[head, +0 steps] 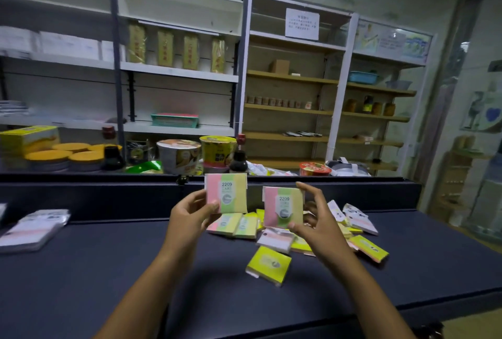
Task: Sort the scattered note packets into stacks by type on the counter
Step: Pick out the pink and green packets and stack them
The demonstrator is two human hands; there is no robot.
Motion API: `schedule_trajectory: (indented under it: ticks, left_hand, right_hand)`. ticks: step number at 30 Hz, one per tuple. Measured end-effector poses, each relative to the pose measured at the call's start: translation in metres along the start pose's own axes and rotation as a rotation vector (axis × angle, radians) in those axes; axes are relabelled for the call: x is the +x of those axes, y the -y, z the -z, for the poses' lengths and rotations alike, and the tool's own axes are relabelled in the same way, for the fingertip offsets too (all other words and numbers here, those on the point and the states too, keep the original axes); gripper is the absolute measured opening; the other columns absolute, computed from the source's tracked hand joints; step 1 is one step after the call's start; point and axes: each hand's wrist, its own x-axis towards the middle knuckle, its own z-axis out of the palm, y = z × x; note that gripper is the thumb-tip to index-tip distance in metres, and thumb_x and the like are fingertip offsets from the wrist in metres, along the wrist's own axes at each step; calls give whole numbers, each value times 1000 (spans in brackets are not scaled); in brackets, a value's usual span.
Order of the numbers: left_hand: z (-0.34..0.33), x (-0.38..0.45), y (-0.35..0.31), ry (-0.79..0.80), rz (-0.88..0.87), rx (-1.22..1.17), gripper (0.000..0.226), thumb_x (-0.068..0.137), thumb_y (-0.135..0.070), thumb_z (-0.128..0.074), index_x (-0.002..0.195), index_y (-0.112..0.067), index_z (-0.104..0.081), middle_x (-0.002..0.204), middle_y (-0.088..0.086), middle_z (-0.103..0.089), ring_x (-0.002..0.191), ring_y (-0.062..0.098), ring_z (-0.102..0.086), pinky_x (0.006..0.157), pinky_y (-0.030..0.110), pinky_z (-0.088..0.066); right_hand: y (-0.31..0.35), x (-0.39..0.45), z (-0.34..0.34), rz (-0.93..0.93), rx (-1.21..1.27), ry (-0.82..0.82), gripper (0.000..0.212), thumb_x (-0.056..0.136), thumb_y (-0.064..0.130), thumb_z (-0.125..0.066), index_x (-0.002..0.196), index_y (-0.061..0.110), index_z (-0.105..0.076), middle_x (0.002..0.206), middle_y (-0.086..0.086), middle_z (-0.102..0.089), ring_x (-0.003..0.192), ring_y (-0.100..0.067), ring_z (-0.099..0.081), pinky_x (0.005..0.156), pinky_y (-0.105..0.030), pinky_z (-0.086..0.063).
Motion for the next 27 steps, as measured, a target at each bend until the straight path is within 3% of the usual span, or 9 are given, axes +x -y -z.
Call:
schedule_trajectory:
  ticks: [9,14,19,27]
  left_hand:
    - [109,-40,-59,-94,-79,123,22,89,-3,-65,109,-13,-67,101,5,-76,97,21,-72,76,24,-58]
    - [167,-57,-91,-200,-95,166,22,89,2,-63,106,-12,-66,103,10,-74,98,23,-70,81,26,-60]
    - [210,-55,-110,-297,-126,200,23,89,5,-62,101,-14,-65,97,8,-71,93,22,-68,75,21,-59]
    - [246,-14,-97,-399,-73,331,27,87,7,-63,111,-5,-60,95,10,-67,88,23,-67,75,23,-60]
  right_hand:
    - [50,-17,-99,13,41,53,78,84,-6,-70,131,51,-43,113,2,-62,93,-5,-69,68,-23,-57]
    - [66,-16,-159,50,78,110,77,84,-7,-68,132,48,-44,111,-4,-64,96,-14,-70,77,-33,-61]
    - [76,-3,-206,67,95,191,77,85,-6,-69,137,44,-41,114,-1,-64,97,-4,-68,71,-17,-55]
    - [74,39,-256,56,143,257,76,85,-6,-70,136,41,-41,111,-2,-63,97,-7,-68,71,-19,-55]
